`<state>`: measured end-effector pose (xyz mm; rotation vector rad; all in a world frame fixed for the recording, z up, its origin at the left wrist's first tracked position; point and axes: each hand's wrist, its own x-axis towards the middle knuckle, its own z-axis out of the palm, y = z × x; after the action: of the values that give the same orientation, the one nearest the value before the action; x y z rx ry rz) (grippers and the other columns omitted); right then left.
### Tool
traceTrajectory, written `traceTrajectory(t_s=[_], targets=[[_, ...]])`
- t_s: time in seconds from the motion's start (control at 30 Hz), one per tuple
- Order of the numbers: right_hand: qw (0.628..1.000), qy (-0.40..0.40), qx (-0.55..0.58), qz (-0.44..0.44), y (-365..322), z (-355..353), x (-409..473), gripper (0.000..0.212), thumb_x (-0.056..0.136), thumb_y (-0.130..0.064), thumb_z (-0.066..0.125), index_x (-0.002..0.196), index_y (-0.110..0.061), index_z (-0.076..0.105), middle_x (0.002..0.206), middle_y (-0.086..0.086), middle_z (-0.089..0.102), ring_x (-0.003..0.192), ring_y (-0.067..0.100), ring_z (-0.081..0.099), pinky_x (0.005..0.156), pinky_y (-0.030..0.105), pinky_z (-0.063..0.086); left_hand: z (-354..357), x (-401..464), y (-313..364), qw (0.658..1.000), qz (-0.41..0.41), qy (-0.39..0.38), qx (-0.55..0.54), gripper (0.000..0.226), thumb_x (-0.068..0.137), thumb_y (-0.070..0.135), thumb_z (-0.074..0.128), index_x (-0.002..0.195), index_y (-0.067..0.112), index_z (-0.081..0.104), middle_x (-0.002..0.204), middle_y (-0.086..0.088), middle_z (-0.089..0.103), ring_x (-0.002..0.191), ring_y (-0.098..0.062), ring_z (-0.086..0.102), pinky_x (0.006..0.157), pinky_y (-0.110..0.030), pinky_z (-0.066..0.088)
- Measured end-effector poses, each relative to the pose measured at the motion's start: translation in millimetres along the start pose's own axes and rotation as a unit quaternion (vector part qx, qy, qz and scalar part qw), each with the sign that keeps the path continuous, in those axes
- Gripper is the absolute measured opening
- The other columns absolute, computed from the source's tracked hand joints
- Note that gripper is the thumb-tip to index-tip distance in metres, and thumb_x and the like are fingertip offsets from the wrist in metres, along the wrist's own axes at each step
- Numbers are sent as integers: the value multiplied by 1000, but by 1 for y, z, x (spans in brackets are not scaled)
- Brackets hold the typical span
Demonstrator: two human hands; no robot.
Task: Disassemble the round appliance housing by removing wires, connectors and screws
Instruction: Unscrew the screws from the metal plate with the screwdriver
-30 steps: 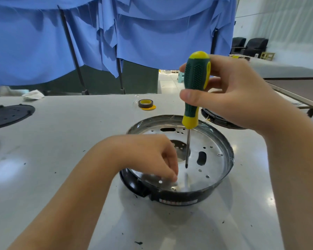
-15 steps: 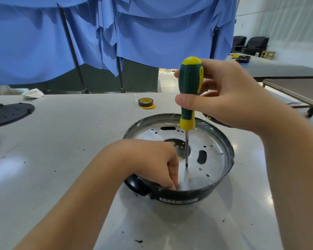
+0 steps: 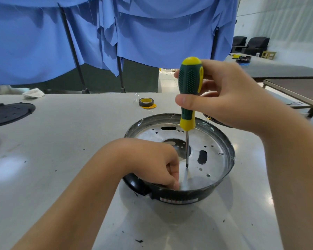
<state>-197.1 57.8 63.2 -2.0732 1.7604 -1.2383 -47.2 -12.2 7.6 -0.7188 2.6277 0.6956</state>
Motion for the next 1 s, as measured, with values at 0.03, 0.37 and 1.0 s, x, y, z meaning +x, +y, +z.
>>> traceTrajectory(t_s=[0.03, 0.37, 1.0], targets=[[1000, 0, 0, 1, 0, 0, 0, 34, 80, -36, 73, 107, -19, 64, 94, -9, 69, 82, 8, 66, 76, 30, 56, -1, -2, 0, 1000, 2, 0, -7, 14, 87, 40, 64, 76, 32, 60, 63, 20, 57, 53, 10, 51, 48, -3, 35], [1000, 2, -8, 6, -2, -1, -1, 33, 80, -38, 72, 107, -21, 64, 96, -10, 69, 82, 8, 66, 79, 33, 57, -6, -8, 1, 999, 0, 17, -34, 10, 90, 40, 59, 89, 31, 64, 86, 15, 69, 74, 3, 61, 65, -11, 44], [1000, 9, 7, 8, 0, -2, 0, 31, 81, -33, 73, 106, -19, 64, 100, -5, 69, 82, 8, 67, 79, 18, 53, -18, -16, -10, 981, 46, 123, -145, 7, 76, 20, 68, 79, 24, 73, 74, 7, 75, 73, -6, 71, 82, -37, 58]])
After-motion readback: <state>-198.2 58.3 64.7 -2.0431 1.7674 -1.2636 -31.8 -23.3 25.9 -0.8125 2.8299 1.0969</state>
